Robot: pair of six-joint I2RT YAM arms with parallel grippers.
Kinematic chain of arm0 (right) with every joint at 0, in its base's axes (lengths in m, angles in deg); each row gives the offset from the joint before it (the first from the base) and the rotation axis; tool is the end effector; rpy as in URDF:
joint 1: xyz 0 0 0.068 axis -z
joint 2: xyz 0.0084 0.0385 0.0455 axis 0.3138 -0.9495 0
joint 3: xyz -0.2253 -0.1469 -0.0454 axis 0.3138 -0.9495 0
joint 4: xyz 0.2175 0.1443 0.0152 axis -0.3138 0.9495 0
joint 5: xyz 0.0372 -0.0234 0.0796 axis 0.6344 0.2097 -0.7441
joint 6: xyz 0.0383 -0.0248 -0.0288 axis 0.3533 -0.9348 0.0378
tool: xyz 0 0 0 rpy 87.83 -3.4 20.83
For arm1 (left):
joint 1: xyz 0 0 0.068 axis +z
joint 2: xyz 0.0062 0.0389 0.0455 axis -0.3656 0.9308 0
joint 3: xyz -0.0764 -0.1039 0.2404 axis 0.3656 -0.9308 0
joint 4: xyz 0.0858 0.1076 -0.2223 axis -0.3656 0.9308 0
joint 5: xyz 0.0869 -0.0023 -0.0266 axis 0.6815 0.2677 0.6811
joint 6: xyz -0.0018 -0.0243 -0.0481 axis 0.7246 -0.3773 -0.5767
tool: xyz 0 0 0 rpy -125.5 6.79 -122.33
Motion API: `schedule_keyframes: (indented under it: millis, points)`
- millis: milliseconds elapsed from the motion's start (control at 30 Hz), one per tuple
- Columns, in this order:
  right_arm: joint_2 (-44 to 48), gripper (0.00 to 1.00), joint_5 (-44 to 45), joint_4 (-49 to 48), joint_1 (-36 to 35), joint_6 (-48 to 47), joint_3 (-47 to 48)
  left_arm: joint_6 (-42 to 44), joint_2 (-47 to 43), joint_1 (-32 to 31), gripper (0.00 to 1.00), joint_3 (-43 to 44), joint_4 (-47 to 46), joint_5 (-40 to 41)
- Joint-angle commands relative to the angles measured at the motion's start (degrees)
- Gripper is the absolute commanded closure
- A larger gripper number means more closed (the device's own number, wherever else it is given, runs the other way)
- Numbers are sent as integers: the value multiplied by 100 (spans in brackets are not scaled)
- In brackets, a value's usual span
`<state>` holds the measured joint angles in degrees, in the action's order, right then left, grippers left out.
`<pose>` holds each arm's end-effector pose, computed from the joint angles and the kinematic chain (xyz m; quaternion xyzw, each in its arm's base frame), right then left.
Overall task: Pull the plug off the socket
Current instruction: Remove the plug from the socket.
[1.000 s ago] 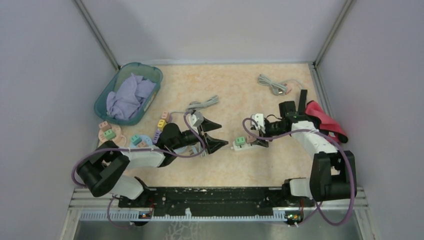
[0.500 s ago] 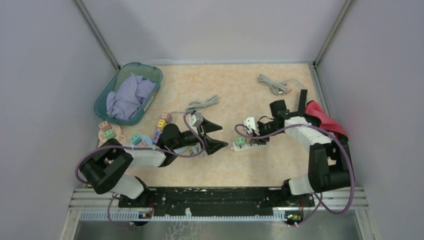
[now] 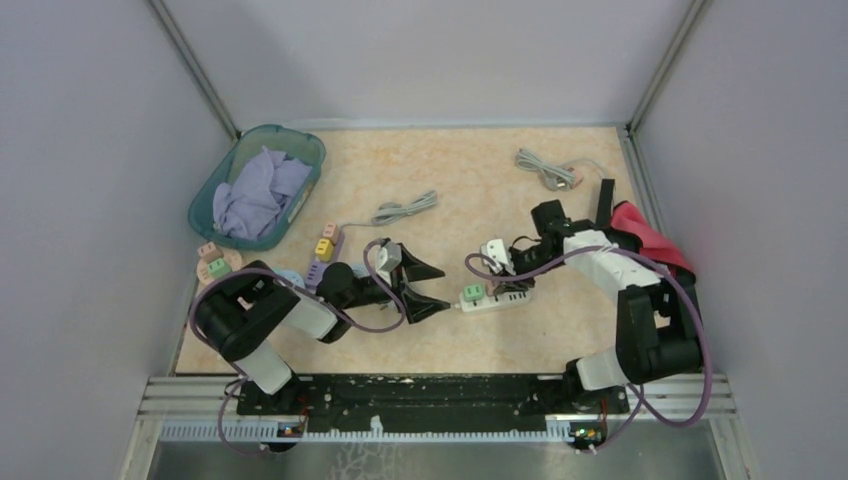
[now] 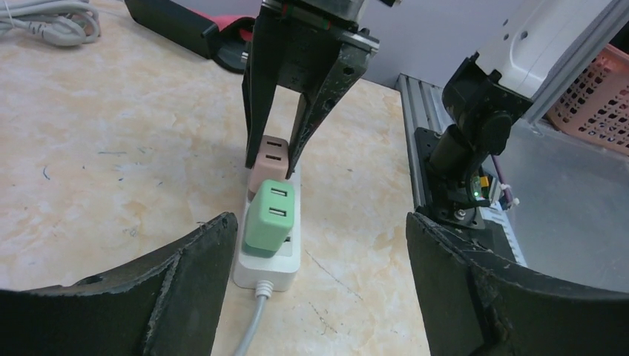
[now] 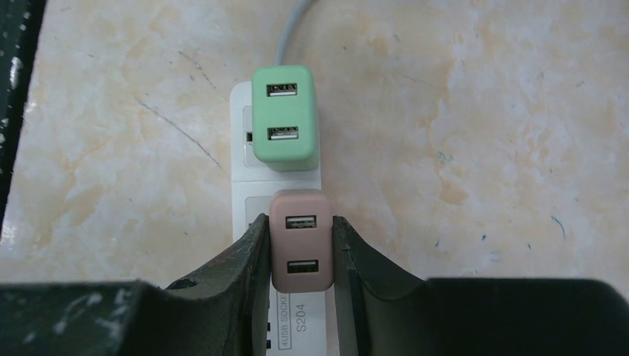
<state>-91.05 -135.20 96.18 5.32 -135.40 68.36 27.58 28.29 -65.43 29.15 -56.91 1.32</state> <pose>0.2276 0.0798 0.1961 -0.7087 0.5664 0.2719 0.3209 0.1731 -0.1966 0.1754 0.3603 0.5438 -0.5602 0.5105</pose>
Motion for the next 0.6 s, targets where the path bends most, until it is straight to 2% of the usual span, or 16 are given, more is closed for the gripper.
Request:
schedule_keyframes:
  millis: [0,133,367,567]
  points:
    - [217,100,-725,111,-436,-133,225,539,119,-25,12,-248,-1112,-63]
    - [227,100,-870,-27,-593,244,291,1063,-107,-89,11,-344,-565,77]
    - [312,100,-878,-550,-750,664,65,2308,-852,-259,9,-222,1545,539]
    - [306,100,-841,-803,-855,925,18,2437,-1070,-262,6,-362,1717,728]
